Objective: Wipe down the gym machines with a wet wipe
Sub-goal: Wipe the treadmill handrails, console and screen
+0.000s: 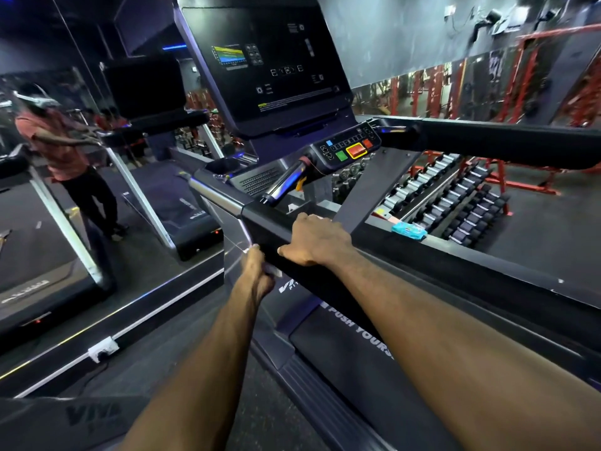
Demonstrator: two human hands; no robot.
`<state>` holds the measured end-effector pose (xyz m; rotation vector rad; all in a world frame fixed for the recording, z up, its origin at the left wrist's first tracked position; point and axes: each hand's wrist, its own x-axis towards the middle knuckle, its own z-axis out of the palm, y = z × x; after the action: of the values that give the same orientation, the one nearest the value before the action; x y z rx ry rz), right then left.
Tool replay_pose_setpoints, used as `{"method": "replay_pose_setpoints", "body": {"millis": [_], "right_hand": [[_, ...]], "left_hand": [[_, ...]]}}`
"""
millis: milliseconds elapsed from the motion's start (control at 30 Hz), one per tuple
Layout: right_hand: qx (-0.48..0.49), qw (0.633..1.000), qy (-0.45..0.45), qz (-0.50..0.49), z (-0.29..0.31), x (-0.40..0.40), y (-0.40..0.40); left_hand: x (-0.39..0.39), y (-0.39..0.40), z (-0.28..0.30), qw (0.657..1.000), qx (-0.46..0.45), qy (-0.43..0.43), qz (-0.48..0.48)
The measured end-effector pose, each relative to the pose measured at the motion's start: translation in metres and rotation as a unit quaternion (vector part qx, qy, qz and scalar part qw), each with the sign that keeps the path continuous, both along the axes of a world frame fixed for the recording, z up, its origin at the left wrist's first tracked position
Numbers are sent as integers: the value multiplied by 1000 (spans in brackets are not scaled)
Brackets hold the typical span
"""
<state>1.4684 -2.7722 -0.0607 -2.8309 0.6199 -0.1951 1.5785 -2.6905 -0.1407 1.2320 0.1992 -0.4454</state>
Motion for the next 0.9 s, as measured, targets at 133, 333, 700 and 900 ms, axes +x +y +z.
{"method": "replay_pose_setpoints", "body": {"millis": [133, 333, 700, 900], "right_hand": [[19, 1000, 1, -2, 3, -2, 0], [110, 992, -66, 0, 10, -14, 2], [251, 946, -198, 61, 17, -52, -21], [311, 917, -234, 83, 25, -94, -76]], "left_hand": [[-28, 3, 4, 993, 97, -59, -15], [-44, 17, 7, 938, 259, -197, -118], [-111, -9, 65, 919, 228, -322, -29], [-165, -44, 82, 868, 291, -401, 10]]}}
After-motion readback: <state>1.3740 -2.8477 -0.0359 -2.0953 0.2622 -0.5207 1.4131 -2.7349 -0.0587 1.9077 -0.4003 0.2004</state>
